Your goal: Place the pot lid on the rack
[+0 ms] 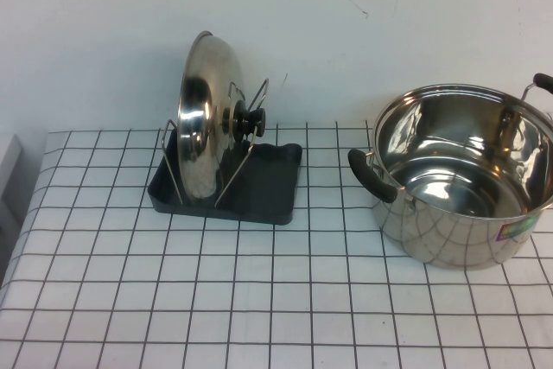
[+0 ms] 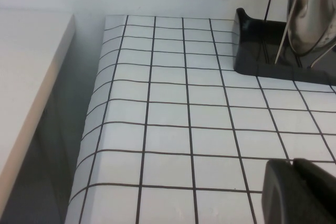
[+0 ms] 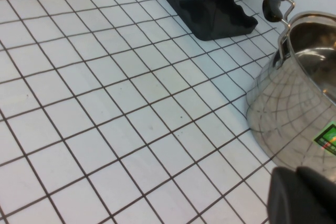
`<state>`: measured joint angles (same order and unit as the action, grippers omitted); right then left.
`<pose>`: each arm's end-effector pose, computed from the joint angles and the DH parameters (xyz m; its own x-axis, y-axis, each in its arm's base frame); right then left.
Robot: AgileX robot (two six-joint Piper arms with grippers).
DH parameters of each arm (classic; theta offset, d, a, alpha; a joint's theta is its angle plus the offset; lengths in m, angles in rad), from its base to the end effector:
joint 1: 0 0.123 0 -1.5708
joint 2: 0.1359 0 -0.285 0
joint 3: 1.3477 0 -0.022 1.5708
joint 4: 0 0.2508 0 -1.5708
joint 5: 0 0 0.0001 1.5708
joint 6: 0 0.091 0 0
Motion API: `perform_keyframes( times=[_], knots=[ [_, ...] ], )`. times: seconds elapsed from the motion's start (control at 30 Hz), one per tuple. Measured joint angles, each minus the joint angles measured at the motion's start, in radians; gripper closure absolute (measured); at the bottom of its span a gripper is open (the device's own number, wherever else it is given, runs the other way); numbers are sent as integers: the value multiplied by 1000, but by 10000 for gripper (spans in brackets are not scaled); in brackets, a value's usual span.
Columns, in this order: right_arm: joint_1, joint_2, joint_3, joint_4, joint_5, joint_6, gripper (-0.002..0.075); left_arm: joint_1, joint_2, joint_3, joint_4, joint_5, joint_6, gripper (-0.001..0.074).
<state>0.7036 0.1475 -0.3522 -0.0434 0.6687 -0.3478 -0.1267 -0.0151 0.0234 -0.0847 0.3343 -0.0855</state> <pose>0.0357 0.0271 0.2624 -0.0262 -0.5107 -0.8593 -0.6869 0.6338 -0.3557 0.0526 -0.0093 0.1761 -0.2713 -0.1315 -0.9535 0.1098 0.9799 -0.1664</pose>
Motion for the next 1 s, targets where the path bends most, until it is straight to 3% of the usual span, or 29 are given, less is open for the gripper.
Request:
perform_keyframes(
  times=[0.2,0.37,0.63,0.83,1.0],
  knots=[
    [-21,-2,0,0,-6,-4,727,0,0,0,0,0,0,736],
    [-229,-2,1,38,-114,-6,727,0,0,-2,0,0,0,736],
    [-645,-21,4,55,-230,0,727,0,0,-2,2,1,0,736],
    [-785,-65,70,-1,-256,0,727,0,0,-2,2,2,0,736],
    [-830,-151,226,-14,-306,3,727,0,0,-2,3,2,0,736]
  ],
)
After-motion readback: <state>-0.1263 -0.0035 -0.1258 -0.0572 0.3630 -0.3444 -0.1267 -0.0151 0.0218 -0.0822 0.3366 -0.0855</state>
